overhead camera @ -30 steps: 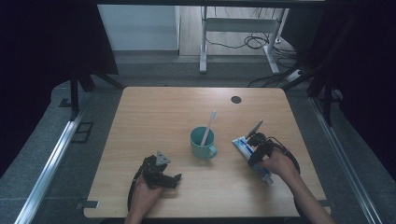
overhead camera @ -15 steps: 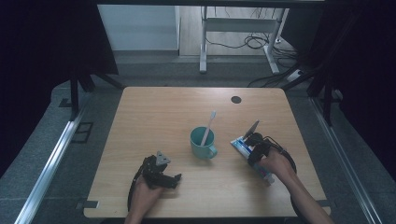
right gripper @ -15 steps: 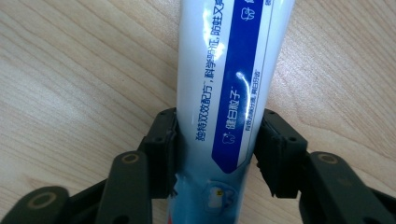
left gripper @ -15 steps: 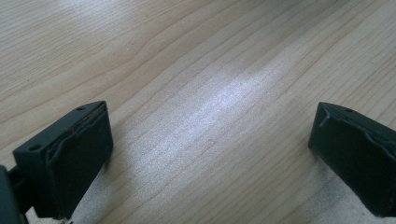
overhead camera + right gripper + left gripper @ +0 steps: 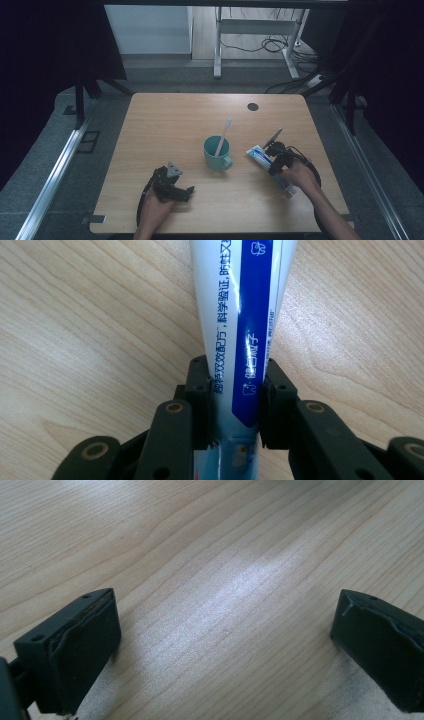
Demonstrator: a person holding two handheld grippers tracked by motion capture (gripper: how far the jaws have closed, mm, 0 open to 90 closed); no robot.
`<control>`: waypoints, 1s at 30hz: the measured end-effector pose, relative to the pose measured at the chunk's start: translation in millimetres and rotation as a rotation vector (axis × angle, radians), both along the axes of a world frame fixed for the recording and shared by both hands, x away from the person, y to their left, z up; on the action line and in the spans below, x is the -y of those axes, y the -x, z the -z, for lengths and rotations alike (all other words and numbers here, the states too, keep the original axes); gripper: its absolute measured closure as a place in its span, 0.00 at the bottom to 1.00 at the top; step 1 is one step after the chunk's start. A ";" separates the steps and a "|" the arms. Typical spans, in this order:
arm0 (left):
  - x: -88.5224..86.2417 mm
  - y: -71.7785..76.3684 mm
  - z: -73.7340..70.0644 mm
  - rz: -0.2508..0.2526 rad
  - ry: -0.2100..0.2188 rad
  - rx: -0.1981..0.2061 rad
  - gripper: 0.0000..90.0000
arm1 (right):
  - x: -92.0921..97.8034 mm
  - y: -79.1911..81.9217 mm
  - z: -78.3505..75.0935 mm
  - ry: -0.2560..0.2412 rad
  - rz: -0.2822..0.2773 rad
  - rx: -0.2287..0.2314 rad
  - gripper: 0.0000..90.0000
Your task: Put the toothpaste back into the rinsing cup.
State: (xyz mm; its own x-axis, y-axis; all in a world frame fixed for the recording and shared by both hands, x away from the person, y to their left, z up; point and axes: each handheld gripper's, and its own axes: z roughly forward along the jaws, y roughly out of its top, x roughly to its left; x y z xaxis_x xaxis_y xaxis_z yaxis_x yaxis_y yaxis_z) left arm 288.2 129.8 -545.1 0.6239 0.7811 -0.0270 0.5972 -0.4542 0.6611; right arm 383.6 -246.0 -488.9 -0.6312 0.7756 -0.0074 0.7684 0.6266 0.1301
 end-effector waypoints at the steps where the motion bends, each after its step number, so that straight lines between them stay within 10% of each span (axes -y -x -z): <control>1: 0.0 0.0 0.0 0.000 0.000 0.000 0.00 | 0.6 0.3 -0.1 -0.005 -0.002 -0.001 0.79; 30: 0.1 0.0 0.0 -0.001 0.000 0.000 0.00 | 11.7 17.2 -32.7 -0.138 -0.036 0.126 0.80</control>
State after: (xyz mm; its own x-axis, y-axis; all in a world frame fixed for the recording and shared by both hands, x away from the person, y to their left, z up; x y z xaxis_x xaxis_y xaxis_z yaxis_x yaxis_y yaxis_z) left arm 288.1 129.8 -545.1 0.6233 0.7815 -0.0274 0.5976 -0.4535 0.6612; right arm 366.4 -257.7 -456.2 -0.6596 0.7514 0.0162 0.7177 0.6233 0.3104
